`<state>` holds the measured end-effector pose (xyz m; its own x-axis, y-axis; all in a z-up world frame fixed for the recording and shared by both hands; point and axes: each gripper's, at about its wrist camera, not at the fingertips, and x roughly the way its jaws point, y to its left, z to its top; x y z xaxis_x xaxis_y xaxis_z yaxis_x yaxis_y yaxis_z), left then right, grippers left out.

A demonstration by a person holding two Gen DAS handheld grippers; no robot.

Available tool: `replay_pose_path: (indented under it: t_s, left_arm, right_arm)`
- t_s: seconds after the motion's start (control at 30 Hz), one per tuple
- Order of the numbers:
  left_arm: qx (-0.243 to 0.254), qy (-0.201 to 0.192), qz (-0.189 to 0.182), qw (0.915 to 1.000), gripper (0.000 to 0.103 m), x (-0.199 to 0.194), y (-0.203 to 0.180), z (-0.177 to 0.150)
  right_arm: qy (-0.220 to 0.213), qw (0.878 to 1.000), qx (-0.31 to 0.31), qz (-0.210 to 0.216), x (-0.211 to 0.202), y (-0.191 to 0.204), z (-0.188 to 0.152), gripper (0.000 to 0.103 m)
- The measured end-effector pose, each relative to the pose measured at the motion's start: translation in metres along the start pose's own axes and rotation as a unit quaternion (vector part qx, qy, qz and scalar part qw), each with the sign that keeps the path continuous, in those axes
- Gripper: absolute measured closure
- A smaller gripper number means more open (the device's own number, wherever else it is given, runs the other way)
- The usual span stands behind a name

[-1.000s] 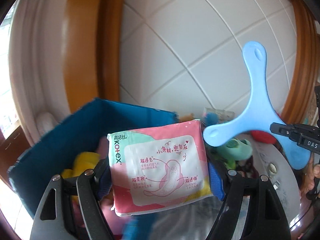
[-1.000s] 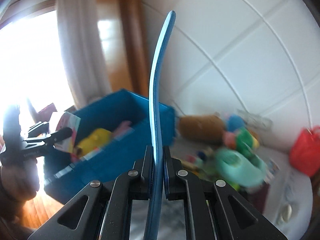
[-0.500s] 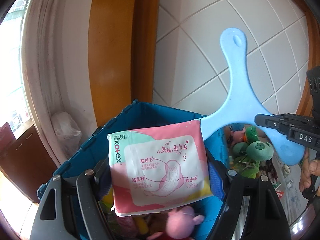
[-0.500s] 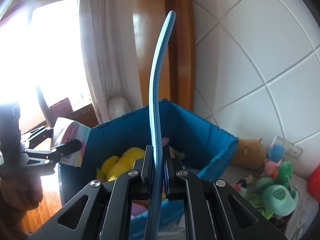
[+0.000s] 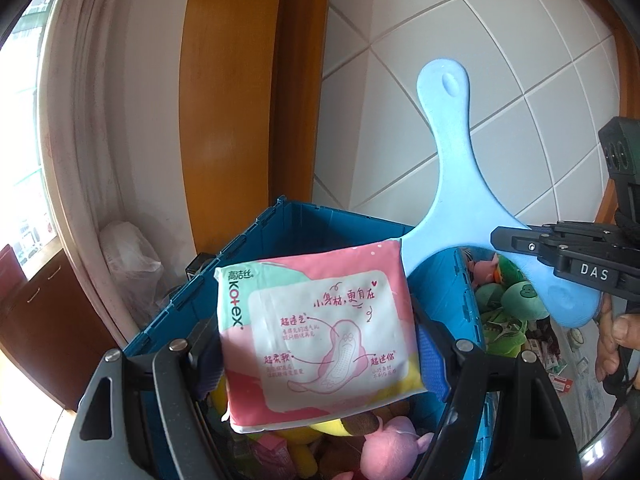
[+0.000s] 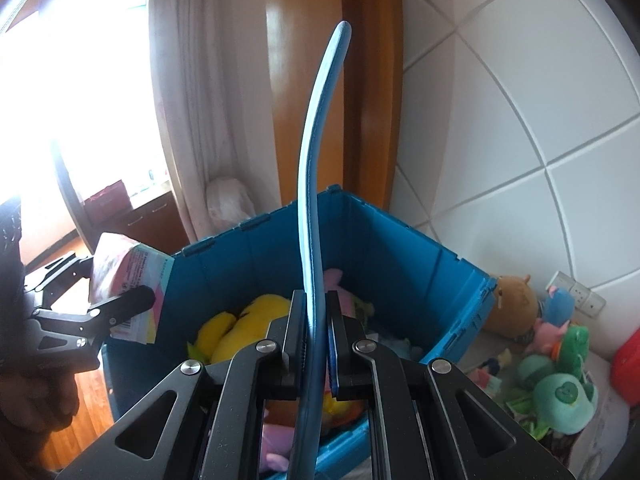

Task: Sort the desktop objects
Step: 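Carry the Kotex box and boomerang over the blue crate and release them, then move both tools back from the crate toward the table pile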

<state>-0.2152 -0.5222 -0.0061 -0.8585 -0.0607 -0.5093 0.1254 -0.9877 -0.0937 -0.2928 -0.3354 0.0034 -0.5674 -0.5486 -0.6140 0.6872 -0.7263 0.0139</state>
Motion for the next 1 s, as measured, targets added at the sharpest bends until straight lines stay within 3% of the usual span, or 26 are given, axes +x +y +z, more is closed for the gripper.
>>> replay_pose_path:
  t_s: [0.13, 0.23, 0.27, 0.3, 0.33, 1.0]
  left_arm:
    - [-0.008, -0.008, 0.006, 0.9999, 0.024, 0.001, 0.002, 0.003]
    - [-0.013, 0.002, 0.03, 0.9994, 0.0, 0.007, 0.003, 0.006]
    - [-0.016, 0.006, 0.037, 0.9992, 0.0, 0.008, 0.004, 0.005]
    - [-0.017, 0.008, 0.039, 0.9991, 0.0, 0.008, 0.005, 0.005]
    - [-0.018, 0.01, 0.041, 0.9989, 0.0, 0.008, 0.007, 0.004]
    - [-0.027, 0.027, 0.044, 0.9983, 0.0, -0.004, 0.0, -0.013]
  right_arm:
    - [0.001, 1.0, 0.0, -0.004, 0.008, 0.0, 0.003, 0.094]
    - [-0.001, 1.0, 0.009, -0.005, 0.015, -0.004, 0.007, 0.088]
    - [-0.001, 1.0, 0.014, -0.007, 0.018, -0.006, 0.007, 0.06]
    - [-0.001, 1.0, 0.02, -0.01, 0.021, -0.008, 0.008, 0.012]
    - [-0.006, 1.0, 0.022, -0.013, 0.021, -0.009, 0.007, 0.0]
    - [-0.005, 0.999, 0.024, -0.021, -0.005, -0.002, -0.018, 0.001]
